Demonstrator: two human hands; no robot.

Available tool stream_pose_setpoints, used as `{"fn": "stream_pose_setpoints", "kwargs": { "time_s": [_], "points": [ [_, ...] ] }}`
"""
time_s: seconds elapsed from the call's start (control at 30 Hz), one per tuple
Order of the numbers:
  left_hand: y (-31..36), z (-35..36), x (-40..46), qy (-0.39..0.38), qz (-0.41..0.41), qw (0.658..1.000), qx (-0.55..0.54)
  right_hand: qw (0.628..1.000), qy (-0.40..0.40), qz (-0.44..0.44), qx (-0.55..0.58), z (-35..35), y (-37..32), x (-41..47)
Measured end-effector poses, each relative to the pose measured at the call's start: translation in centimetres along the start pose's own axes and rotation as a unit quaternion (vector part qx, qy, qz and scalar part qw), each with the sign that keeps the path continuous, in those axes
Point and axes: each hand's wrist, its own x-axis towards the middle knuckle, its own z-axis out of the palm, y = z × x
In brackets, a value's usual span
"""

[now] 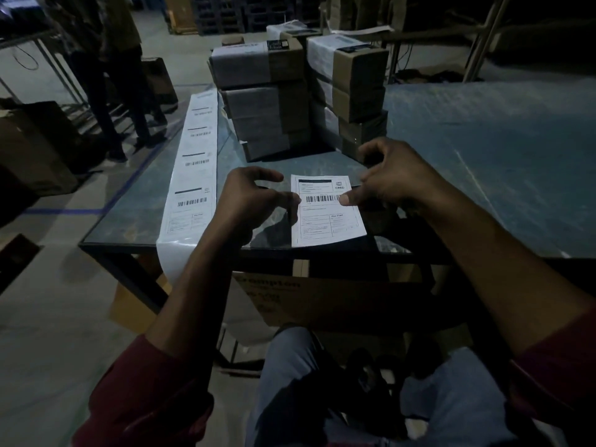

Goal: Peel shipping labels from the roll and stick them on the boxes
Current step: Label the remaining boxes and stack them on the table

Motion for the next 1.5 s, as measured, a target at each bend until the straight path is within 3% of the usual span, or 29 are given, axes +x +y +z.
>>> {"fn": "stream_pose_setpoints", "kwargs": {
  "time_s": [0.73, 1.0, 1.13, 1.3, 1.4, 1.5],
  "points": [
    [-1.7, 0.6, 1.0, 0.032, 0.059, 0.994, 0.09, 0.989, 0.049, -0.044, -0.136, 0.3, 0.5, 0.8],
    [-1.9, 1.2, -0.3, 0.075, 0.103, 0.981, 0.146, 0.986, 0.048, -0.048, -0.152, -0.3, 1.4, 0.8],
    [-2.8, 1.0, -0.7, 0.091, 0.073, 0.977, 0.178, 0.985, 0.061, -0.053, -0.152, -0.1, 2.7, 1.5],
    [-4.5, 1.2, -0.7, 0.061, 0.021, 0.994, 0.088, 0.985, 0.036, -0.09, -0.144, -0.5, 4.4, 1.6],
    [-4.2, 1.5, -0.6, 0.007, -0.023, 1.0, -0.014, 0.997, 0.014, -0.032, -0.075, -0.9, 5.0, 1.9],
    [-3.4, 1.4, -0.3, -0.031, -0.023, 0.999, -0.02, 1.0, 0.003, 0.009, -0.002, -0.9, 4.9, 2.1]
  ]
}}
